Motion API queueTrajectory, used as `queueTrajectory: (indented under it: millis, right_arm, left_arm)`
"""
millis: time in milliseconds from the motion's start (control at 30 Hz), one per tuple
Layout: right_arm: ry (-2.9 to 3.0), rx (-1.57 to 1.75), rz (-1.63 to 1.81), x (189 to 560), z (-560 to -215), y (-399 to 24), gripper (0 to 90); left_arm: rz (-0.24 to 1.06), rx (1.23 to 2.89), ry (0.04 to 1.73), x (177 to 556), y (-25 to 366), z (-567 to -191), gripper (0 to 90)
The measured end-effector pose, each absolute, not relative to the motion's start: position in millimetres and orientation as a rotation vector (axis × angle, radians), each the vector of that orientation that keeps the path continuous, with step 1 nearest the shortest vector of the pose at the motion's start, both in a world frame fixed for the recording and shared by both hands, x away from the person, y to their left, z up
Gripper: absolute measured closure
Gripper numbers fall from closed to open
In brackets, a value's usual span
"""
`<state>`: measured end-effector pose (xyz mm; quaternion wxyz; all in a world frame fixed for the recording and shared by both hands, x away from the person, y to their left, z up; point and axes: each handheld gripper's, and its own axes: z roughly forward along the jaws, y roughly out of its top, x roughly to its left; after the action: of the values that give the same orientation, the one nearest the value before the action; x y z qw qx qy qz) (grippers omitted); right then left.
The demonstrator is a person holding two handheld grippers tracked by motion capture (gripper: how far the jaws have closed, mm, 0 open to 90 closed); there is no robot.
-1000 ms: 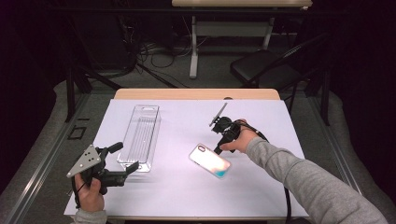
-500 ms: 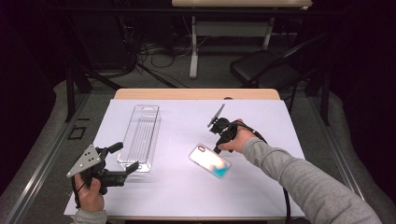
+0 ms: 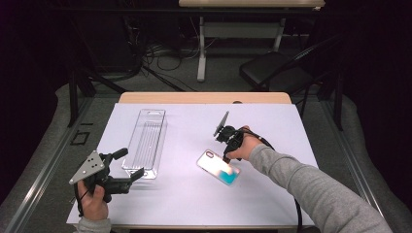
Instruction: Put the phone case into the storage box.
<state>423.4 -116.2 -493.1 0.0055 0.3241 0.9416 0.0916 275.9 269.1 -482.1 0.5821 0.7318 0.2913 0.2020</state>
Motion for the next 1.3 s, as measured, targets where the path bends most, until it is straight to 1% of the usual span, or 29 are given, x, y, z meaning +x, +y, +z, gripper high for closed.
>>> queueTrajectory:
  millis: [67, 200, 767, 1067, 1300]
  right_arm:
    - [2.945, 1.001, 0.277, 424, -494, -115, 59.1]
    - [2.943, 1.006, 0.271, 424, -495, -113, 64.6]
    - [2.928, 1.104, 0.174, 427, -506, -109, 65.4]
    - [2.948, 1.164, 0.157, 428, -515, -109, 69.6]
    - [2.948, 1.149, 0.154, 430, -519, -108, 72.5]
  left_arm:
    - [0.471, 1.708, 0.681, 276, 269, -482, 8.4]
    - [0.470, 1.708, 0.682, 276, 269, -483, 8.5]
    - [0.467, 1.708, 0.686, 276, 269, -483, 8.8]
    - [0.468, 1.707, 0.687, 276, 269, -483, 9.0]
    - [0.463, 1.711, 0.685, 277, 270, -484, 9.0]
